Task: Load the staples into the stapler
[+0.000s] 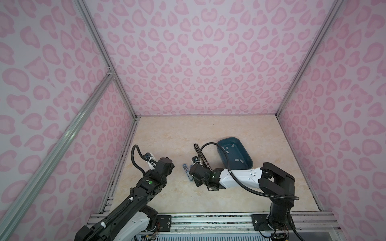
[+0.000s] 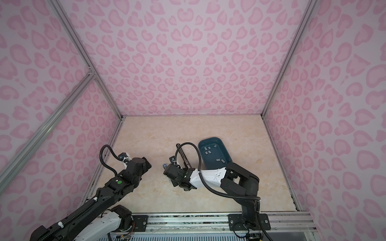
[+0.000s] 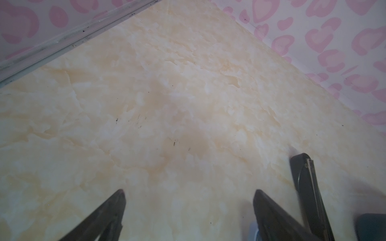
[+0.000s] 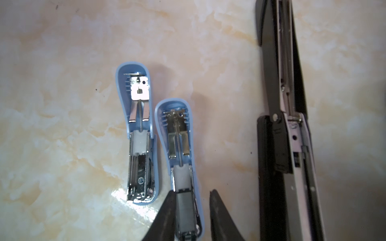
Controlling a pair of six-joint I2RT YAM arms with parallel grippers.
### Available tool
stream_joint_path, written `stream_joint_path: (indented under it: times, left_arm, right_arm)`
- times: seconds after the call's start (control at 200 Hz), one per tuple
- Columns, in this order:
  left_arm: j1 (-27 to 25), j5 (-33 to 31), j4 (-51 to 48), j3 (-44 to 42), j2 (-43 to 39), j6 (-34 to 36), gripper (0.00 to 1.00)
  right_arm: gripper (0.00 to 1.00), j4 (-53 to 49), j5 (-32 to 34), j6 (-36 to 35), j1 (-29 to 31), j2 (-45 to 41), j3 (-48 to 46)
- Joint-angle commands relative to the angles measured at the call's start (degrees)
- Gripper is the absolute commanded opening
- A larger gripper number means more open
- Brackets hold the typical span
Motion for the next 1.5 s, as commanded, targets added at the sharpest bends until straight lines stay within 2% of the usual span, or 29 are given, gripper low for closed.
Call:
stream_joint_path:
  times: [0.0,0.065,0.165,0.27,0.345,0.435,0.56,0.64,0.755,0.91,1.0,1.24,1.495]
  left_arm:
    - [0.09,1.10,2.22,0.23,-0.11,2.25,0.96]
    - [0.10,3.61,3.21,0.42,-0.07,4.91,0.96]
    - [0.10,11.74,8.05,-0.30,-0.01,11.06,0.96]
    - [0.03,19.78,14.12,-2.16,-0.21,15.30,0.96]
    - [0.02,22.68,16.72,-3.16,-0.60,17.12,0.96]
    - [0.02,26.06,17.80,-3.55,-1.72,18.22,0.96]
    - [-0.07,30.83,21.12,-5.34,-5.12,19.17,0.96]
    - [-0.16,31.83,22.67,-6.25,-6.78,20.09,0.96]
    - [-0.40,31.87,26.49,-8.34,-5.93,19.09,0.96]
    - [-1.78,34.16,30.77,-7.43,2.23,17.89,0.96]
    - [-4.12,32.10,29.54,-5.09,5.16,19.59,0.97]
    - [-5.78,27.06,27.51,-5.99,-0.03,21.44,0.97]
    - [-5.78,27.35,26.91,-5.77,0.37,20.91,0.97]
  right_arm:
    - [0.30,1.03,2.43,-2.68,-0.42,-1.97,-0.32]
    - [0.32,0.66,4.97,-4.85,-1.21,-4.58,-0.47]
    - [0.33,-2.94,8.42,-7.79,-4.55,-9.53,0.50]
    - [0.38,-5.92,8.21,-9.77,-11.61,-16.49,0.84]
    - [0.40,-6.57,5.40,-11.57,-17.77,-19.68,0.45]
    - [0.43,-6.67,5.45,-13.57,-23.59,-21.27,-1.47]
    - [0.43,-3.53,-3.49,-13.83,-32.87,-19.34,-6.61]
    - [0.43,-4.42,-10.52,-14.59,-37.21,-15.69,-5.73]
    - [0.42,-6.41,-11.45,-16.65,-39.13,-10.69,-3.45]
    - [0.42,-7.47,-9.97,-19.43,-39.39,-7.34,-1.79]
    - [0.44,-7.04,-12.91,-21.07,-39.39,-4.69,-0.78]
    - [0.44,-10.02,-13.85,-21.97,-38.82,3.45,4.50]
    - [0.43,-11.61,-11.59,-21.76,-38.34,5.39,5.86]
